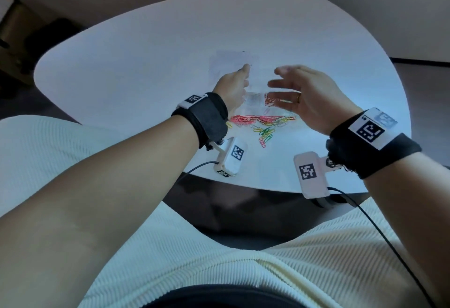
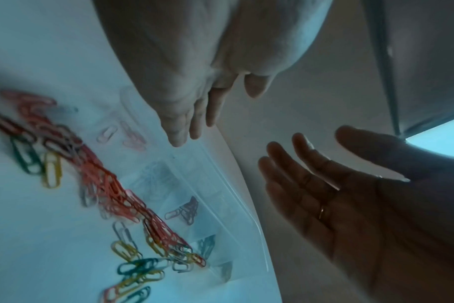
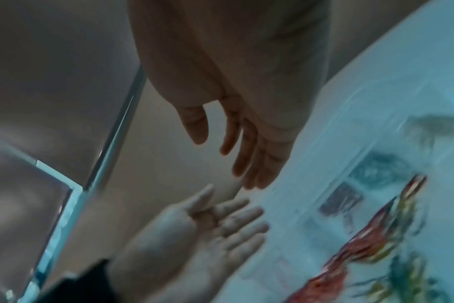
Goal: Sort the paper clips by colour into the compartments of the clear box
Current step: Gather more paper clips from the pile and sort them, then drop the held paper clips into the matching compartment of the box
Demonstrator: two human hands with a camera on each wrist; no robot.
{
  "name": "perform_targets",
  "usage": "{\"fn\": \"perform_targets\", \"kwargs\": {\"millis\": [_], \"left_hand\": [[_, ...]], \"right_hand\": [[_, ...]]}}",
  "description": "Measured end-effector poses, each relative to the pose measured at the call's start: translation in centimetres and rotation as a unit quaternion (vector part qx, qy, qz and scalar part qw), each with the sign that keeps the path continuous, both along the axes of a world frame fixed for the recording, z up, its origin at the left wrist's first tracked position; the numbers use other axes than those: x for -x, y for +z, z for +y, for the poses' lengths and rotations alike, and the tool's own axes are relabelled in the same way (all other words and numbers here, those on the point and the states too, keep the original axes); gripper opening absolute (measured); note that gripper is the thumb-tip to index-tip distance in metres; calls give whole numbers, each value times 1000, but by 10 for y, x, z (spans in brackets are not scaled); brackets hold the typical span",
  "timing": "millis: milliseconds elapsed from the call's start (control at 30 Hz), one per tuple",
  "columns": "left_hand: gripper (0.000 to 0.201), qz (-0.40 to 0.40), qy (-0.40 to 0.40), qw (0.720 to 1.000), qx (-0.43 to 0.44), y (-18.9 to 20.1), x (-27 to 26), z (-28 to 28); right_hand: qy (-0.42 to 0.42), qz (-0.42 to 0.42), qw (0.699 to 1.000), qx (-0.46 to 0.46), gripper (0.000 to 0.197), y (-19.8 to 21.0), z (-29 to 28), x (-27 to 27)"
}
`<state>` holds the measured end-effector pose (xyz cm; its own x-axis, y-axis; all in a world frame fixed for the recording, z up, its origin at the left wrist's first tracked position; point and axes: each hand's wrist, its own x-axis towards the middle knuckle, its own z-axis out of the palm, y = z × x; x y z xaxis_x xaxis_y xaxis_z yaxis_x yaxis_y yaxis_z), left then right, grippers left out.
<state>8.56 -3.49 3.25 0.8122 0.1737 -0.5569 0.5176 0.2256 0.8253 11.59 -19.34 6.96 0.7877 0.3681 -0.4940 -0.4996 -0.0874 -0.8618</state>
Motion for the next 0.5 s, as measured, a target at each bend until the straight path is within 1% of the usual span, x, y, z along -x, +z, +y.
{"fn": "perform_targets", "kwargs": {"millis": [67, 133, 167, 233, 267, 300, 333, 400, 500], "left_hand": [[32, -39, -24, 995, -85, 3, 7, 0], [13, -67, -64, 982, -166, 2, 18, -2], [11, -74, -84, 973, -202, 0, 24, -3], [14, -70, -123, 950, -280, -8, 38, -3], [13, -62, -142, 935, -319, -13, 44, -2], [11, -49, -162, 921, -352, -18, 50, 1], [10, -30, -177, 909, -377, -23, 54, 5], [10, 23, -196, 888, -416, -32, 60, 17], [11, 82, -200, 857, -467, -41, 66, 35]], "right_hand": [[41, -54, 996, 64, 9, -5, -9, 5], [81, -130, 976, 152, 12, -18, -19, 8], [113, -172, 957, 206, 14, -26, -24, 9], [198, -232, 901, 307, 14, -44, -31, 10], [235, -240, 876, 345, 14, -51, -34, 11], [259, -243, 858, 371, 14, -59, -36, 12], [271, -245, 845, 391, 14, -66, -37, 13], [277, -256, 829, 414, 14, -77, -37, 14], [280, -270, 820, 419, 12, -86, -32, 18]]}}
